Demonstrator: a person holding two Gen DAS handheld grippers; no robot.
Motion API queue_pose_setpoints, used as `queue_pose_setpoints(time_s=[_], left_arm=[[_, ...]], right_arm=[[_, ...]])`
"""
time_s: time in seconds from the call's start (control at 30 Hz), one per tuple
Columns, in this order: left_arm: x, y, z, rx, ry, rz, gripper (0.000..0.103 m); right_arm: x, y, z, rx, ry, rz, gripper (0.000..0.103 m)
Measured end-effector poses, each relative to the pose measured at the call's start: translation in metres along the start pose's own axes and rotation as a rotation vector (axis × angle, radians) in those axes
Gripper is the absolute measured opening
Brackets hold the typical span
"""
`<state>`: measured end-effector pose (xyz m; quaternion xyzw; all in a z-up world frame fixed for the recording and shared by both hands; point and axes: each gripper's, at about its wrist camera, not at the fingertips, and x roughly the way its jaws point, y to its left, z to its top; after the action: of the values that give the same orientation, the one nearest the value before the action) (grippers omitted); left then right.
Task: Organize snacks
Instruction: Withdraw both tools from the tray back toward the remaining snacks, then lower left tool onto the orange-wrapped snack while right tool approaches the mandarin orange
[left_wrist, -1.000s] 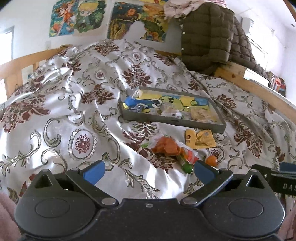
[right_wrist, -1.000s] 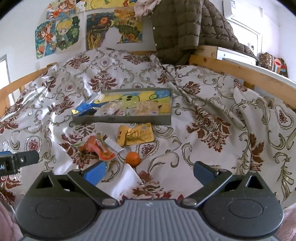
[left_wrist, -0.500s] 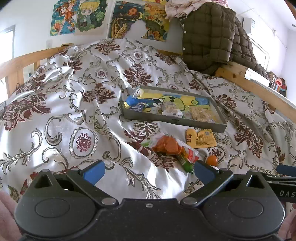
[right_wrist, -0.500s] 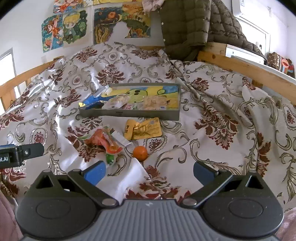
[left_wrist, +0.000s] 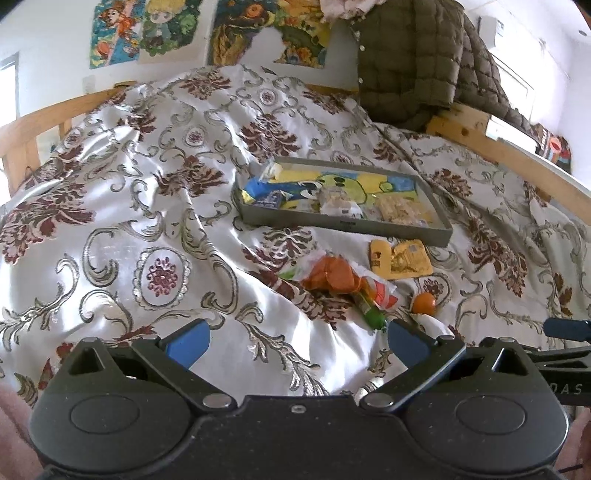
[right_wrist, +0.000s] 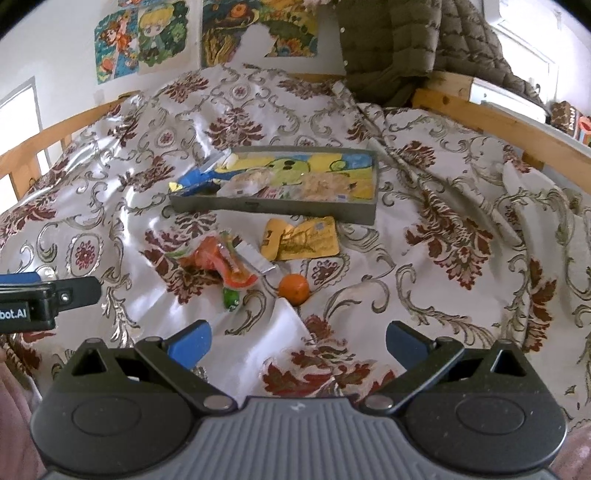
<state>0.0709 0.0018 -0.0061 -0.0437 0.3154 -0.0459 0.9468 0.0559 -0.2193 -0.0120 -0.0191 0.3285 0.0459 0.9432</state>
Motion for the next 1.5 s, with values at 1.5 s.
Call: queue_pose_setpoints(time_s=[1.5], left_arm=[[0.125,-0.035,0.041,0.129,0.142,-0.131,0.102]], right_arm=[[0.082,-0.028,0.042,-0.15,0.054,0.009,0.103]])
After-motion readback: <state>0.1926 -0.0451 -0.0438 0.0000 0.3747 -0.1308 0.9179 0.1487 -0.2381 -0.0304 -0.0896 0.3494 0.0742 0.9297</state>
